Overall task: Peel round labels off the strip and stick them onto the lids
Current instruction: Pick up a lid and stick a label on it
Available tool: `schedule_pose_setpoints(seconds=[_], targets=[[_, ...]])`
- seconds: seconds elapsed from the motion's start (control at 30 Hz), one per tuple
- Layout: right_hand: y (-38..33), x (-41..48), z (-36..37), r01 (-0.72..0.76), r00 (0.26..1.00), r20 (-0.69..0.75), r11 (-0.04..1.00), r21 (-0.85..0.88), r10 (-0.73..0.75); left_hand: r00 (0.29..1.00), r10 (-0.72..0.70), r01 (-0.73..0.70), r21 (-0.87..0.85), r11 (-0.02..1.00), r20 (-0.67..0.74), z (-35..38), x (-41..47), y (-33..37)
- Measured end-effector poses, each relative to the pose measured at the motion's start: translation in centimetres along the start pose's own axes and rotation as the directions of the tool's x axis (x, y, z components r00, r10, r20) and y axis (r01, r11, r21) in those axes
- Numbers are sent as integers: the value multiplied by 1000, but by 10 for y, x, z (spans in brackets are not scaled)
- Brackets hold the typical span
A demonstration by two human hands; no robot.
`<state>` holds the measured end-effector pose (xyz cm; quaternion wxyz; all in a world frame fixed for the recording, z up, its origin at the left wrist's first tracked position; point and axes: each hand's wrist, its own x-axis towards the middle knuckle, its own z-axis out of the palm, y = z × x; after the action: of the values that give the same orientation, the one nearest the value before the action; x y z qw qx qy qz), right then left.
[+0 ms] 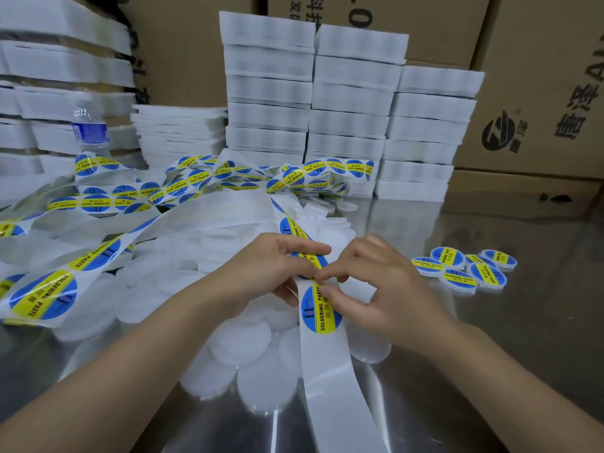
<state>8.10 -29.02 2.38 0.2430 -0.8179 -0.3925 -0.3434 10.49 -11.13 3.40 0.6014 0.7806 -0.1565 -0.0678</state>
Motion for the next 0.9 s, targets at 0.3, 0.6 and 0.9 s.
schedule_pose_setpoints(seconds=[0.3,0.6,0.9], targets=[[3,-1,-1,29,998,55,999,-30,-27,1000,17,-18,-27,999,-23,0,1,-1],[6,0,-3,55,997,53,998,-43,-52,994,101,-104,-51,993,-51,0,-1,2],[6,0,-4,33,994,109,998,-54,-27,997,75,-75,-6,997,-13,-2,-1,1]])
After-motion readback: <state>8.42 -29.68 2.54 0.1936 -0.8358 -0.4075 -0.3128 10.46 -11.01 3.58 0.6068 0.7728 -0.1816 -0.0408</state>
